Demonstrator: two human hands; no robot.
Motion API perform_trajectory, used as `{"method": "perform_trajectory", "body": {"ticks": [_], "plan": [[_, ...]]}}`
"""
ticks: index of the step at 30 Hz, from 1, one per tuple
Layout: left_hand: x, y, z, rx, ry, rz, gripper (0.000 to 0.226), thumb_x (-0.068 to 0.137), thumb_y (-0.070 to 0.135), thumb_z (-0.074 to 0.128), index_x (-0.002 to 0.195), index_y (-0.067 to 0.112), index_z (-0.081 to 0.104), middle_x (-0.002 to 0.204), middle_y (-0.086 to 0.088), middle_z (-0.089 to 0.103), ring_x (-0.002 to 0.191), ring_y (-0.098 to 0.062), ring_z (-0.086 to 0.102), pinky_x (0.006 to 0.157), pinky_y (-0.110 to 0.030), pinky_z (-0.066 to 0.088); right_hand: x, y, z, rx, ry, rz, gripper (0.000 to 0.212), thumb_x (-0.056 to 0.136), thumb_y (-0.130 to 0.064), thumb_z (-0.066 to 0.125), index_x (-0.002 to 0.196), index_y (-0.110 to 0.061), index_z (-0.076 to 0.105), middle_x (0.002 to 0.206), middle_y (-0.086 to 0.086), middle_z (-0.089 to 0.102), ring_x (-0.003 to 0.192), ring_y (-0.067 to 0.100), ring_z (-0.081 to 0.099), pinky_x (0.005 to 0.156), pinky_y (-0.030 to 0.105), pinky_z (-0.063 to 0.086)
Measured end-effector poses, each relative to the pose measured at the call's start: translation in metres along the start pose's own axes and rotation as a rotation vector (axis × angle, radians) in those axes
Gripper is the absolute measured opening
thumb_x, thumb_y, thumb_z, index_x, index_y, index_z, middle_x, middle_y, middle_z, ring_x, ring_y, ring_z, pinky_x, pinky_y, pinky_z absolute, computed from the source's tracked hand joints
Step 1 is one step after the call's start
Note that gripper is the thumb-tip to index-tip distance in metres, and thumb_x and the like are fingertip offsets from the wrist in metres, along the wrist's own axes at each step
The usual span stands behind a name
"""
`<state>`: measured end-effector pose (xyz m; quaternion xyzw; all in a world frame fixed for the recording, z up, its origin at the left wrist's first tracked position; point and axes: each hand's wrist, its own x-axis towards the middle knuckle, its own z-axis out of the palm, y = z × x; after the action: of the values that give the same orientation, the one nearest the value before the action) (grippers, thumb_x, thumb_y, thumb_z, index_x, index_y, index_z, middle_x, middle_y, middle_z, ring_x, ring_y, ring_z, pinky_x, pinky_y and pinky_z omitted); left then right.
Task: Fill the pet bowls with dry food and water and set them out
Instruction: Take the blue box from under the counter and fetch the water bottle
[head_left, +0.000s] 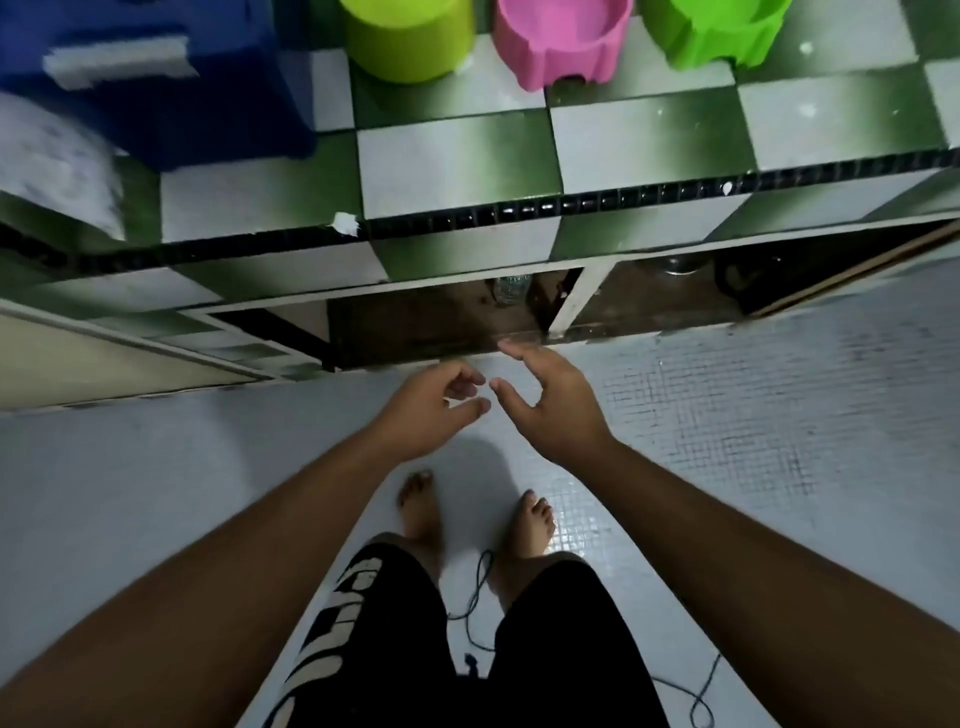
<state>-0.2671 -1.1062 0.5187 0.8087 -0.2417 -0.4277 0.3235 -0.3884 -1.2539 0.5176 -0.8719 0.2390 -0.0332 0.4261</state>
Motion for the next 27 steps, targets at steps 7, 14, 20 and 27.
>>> {"method": "perform_trajectory", "body": {"ticks": [7,14,20,27], "plan": [[0.159,-0.103,0.049,0.09,-0.079,-0.11,0.034,0.08,0.04,0.081,0.104,0.023,0.064,0.101,-0.004,0.068,0.093,-0.022,0.066,0.086,-0.035,0.053,0.1,0.111,0.076,0.274,0.089,0.275,0.055,0.083,-0.04,0.077,0.129,-0.015,0.061,0.116,-0.007,0.067,0.108,0.003,0.062,0.094,0.014,0.048],[0.334,-0.189,0.071,-0.012,0.004,-0.177,0.06,0.082,0.04,0.085,0.124,0.009,0.056,0.108,-0.004,0.064,0.104,-0.019,0.062,0.085,-0.026,0.045,0.226,0.199,0.14,0.356,0.329,0.305,0.087,0.066,-0.066,0.078,0.132,-0.019,0.048,0.129,0.002,0.057,0.122,0.017,0.056,0.108,0.035,0.046],[0.432,-0.212,0.077,0.029,0.048,-0.123,0.114,0.071,0.05,0.09,0.159,0.016,0.027,0.152,-0.006,0.044,0.139,-0.019,0.043,0.105,-0.026,0.032,0.281,0.25,0.145,0.501,0.288,0.276,0.063,0.079,-0.053,0.076,0.127,-0.014,0.062,0.12,0.001,0.07,0.108,0.013,0.066,0.101,0.034,0.052],[0.498,-0.202,0.09,0.042,0.17,-0.03,0.139,0.027,0.069,0.098,0.147,0.025,0.043,0.138,0.011,0.055,0.127,-0.014,0.052,0.112,-0.041,0.044,0.301,0.261,0.142,0.469,0.199,0.19,0.043,0.092,-0.041,0.067,0.129,-0.018,0.061,0.125,0.004,0.068,0.112,0.015,0.064,0.103,0.032,0.05]]}}
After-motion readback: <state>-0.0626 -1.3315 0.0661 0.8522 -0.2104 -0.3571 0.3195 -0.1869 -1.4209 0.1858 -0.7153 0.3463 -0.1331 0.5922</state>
